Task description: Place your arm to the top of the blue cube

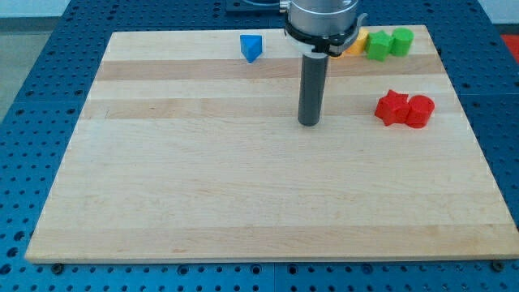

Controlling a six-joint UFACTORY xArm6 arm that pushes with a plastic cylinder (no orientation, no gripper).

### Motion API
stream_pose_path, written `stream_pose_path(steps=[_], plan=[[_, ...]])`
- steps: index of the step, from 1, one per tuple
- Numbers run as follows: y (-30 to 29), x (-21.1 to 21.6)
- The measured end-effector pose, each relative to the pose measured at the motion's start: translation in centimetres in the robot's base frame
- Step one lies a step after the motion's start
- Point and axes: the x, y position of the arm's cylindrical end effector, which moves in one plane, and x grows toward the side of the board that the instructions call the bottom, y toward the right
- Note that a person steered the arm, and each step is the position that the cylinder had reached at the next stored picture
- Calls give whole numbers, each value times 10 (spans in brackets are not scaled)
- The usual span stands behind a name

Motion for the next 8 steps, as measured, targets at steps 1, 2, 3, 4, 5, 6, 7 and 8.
stream_pose_path(steps=[1, 2, 3, 4, 5, 6, 7, 8], plan=[[-5, 0], [-9, 0], [-13, 0], [-18, -3], [-32, -31], [-35, -85], [-35, -106], [-37, -166]])
